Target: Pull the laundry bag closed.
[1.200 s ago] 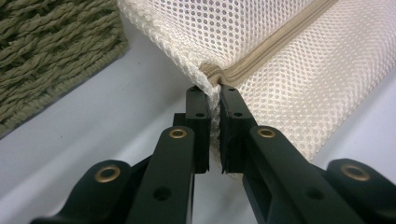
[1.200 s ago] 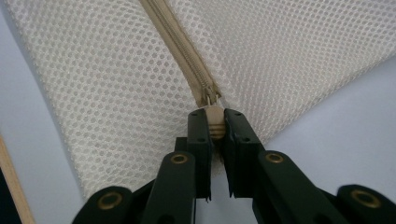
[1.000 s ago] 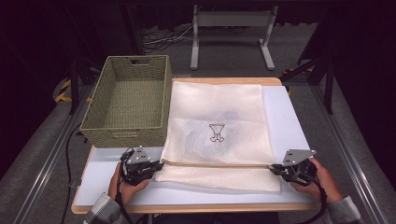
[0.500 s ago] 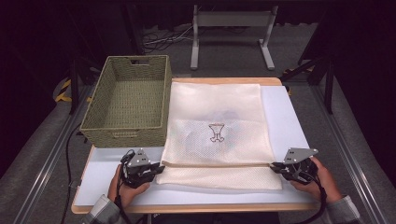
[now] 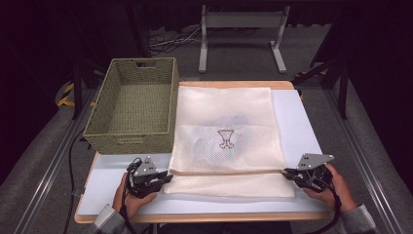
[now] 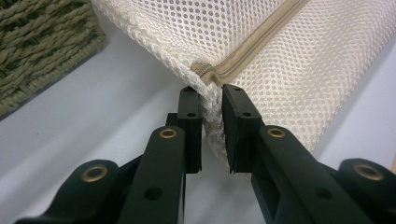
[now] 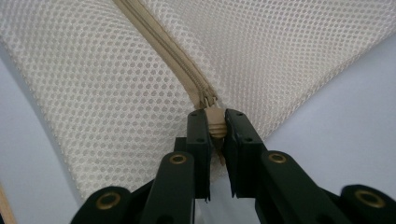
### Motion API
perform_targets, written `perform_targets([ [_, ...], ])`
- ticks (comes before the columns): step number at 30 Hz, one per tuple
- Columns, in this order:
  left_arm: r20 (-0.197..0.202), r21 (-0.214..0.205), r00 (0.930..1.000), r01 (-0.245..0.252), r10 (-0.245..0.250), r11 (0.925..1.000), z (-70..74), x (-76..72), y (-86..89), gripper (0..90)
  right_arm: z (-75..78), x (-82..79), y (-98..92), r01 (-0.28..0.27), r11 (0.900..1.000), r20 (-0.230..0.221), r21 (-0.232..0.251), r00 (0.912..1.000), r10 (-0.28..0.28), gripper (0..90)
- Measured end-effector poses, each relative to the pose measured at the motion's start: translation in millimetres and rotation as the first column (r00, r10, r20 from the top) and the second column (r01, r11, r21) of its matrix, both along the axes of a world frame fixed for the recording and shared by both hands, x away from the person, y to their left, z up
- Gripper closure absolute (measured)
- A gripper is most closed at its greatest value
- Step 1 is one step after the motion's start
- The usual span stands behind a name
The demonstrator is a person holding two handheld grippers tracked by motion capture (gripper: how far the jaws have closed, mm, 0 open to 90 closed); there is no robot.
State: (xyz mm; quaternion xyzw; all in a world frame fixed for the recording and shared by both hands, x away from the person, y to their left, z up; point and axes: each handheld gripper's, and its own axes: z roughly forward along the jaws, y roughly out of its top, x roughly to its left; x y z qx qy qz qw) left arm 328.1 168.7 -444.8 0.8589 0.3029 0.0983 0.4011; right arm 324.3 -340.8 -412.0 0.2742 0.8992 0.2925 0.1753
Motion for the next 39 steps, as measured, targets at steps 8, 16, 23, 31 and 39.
perform_targets([
  [8,0.005,0.002,1.0,-0.008,0.008,1.0,0.0,-1.7,-0.2,74.4,-0.2,-1.1,1.2,0.003,0.9998,0.017,0.018,0.9998,-0.003,77.8],
  [16,0.025,0.006,0.9993,-0.029,0.029,0.9996,0.7,-3.1,2.3,64.8,3.4,-2.7,0.5,0.016,0.9965,0.056,0.082,0.9982,-0.021,71.4],
  [23,0.058,0.015,0.9979,-0.028,0.027,0.9995,2.4,-4.7,3.1,59.6,2.8,-2.6,5.2,0.011,0.9927,0.071,0.12,0.9973,-0.02,65.3],
  [31,0.07,0.046,0.9967,-0.045,0.042,0.9979,1.1,-3.5,2.8,40.7,0.3,0.1,6.6,0.024,0.9906,0.083,0.135,0.9959,-0.035,50.9],
  [39,0.056,0.038,0.9976,-0.042,0.04,0.9984,-0.5,-0.9,2.0,26.5,-4.2,0.6,13.2,0.018,0.9954,0.086,0.094,0.996,-0.026,29.5],
])
